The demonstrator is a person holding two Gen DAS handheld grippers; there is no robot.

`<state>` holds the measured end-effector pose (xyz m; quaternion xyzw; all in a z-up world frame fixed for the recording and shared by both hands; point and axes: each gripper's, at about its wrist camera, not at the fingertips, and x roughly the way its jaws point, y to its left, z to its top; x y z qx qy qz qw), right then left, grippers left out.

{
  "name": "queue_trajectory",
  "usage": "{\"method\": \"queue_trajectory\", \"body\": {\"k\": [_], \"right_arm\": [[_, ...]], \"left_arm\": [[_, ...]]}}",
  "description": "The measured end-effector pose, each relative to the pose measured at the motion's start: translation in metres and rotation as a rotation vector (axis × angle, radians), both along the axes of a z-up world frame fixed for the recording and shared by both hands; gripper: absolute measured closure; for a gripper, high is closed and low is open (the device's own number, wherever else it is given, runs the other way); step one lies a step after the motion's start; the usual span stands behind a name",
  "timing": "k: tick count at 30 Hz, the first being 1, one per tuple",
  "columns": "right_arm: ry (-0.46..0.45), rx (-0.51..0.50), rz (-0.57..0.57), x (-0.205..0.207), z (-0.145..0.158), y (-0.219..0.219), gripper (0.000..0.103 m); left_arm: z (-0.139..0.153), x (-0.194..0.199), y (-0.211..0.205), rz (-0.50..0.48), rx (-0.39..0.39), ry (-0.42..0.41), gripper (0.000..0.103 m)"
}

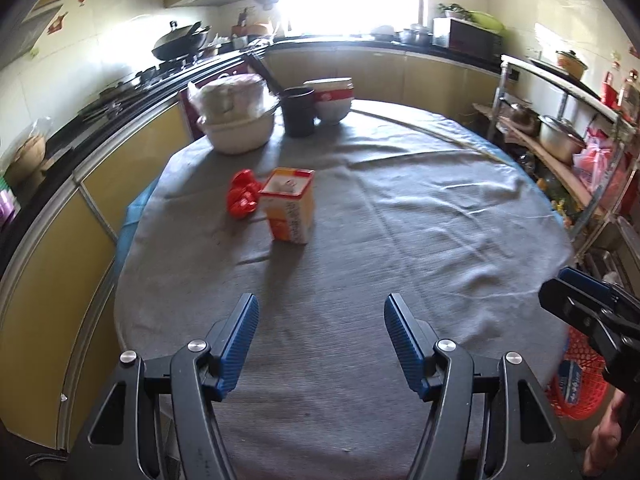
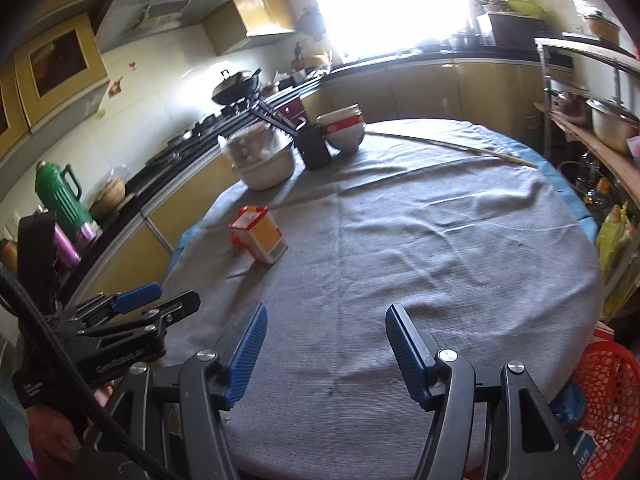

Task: Collect trash
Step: 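Swing both tools back toward the table, then move the left tool toward the red bag while the right tool approaches the carton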

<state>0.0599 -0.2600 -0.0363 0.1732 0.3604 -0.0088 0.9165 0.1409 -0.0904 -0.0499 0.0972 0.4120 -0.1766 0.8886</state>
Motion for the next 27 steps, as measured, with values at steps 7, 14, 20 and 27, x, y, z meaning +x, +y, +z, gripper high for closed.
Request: {"method": "queue_trajectory", "body": {"k": [7,14,20,27], "right_arm": [[0.055,-0.009,0.032,0.017,-0.017,0.014,0.038],[0.108,0.002,0.066,0.044,-0.036,0.025,0.038],[0.129,0.002,0.114,0.076,-0.045,0.04,0.038],[0.165,-0.003,0.177,0.111,-0.064,0.065,0.038]], "left_arm": [[-0.031,0.025,0.028,0.071,0.033,0.048,0.037],[-0.059,0.058,0.07,0.205,0.043,0.12,0.037],[-0.08,0.082,0.104,0.299,0.046,0.161,0.037],[-0.097,0.098,0.115,0.334,0.065,0.189,0.037]]}}
